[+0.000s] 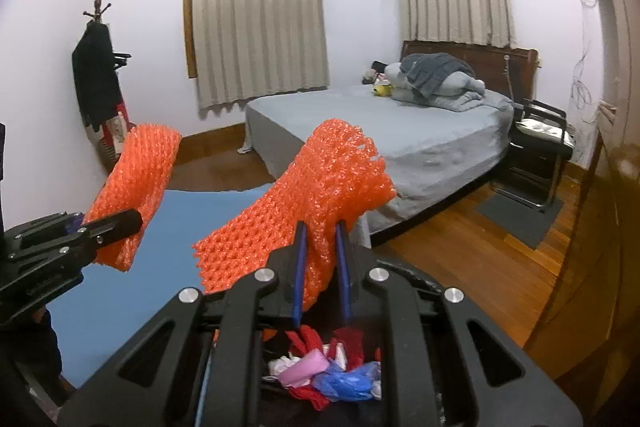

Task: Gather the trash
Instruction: 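Lift the orange mesh sheet with both grippers and carry it over the black bin, then open both grippers to drop the orange mesh sheet into the bin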

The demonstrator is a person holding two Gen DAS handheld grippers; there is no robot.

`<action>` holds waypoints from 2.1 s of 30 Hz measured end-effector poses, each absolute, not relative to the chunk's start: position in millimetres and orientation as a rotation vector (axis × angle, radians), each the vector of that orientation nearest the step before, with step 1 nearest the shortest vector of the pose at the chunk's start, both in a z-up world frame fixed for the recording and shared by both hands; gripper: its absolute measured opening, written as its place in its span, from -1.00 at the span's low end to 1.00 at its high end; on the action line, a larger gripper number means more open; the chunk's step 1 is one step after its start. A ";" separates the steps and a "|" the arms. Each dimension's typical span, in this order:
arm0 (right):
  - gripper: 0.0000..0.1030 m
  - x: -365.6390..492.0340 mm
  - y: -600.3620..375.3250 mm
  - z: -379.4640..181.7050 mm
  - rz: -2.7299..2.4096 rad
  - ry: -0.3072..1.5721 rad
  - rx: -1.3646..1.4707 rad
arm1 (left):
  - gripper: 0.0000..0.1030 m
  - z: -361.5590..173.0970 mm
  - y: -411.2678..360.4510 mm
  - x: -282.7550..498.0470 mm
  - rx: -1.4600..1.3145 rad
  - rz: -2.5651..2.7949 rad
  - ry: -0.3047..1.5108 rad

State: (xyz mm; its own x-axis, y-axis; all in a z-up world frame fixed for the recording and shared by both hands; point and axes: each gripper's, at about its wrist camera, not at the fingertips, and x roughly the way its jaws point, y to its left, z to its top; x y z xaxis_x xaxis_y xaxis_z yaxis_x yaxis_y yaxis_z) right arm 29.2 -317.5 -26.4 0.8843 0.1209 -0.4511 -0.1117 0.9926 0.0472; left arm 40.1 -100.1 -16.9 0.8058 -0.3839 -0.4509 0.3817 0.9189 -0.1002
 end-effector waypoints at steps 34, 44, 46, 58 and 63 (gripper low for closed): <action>-0.75 30.1 -373.8 -82.4 -0.043 0.598 0.035 | -0.62 -72.7 -161.6 81.8 0.058 -0.620 0.606; -0.74 47.4 -369.7 -105.8 -0.040 0.656 0.035 | -0.61 -98.1 -167.3 98.7 0.069 -0.633 0.660; -0.61 56.6 -368.9 -110.4 -0.046 0.675 0.029 | -0.53 -102.0 -167.3 101.5 0.072 -0.636 0.669; 0.47 73.4 -374.3 -130.8 -0.078 0.732 0.057 | 0.30 -102.8 -145.5 120.5 0.007 -0.580 0.681; 0.83 64.8 -367.3 -123.1 -0.079 0.703 0.037 | 0.49 -90.5 -130.6 120.3 0.001 -0.537 0.650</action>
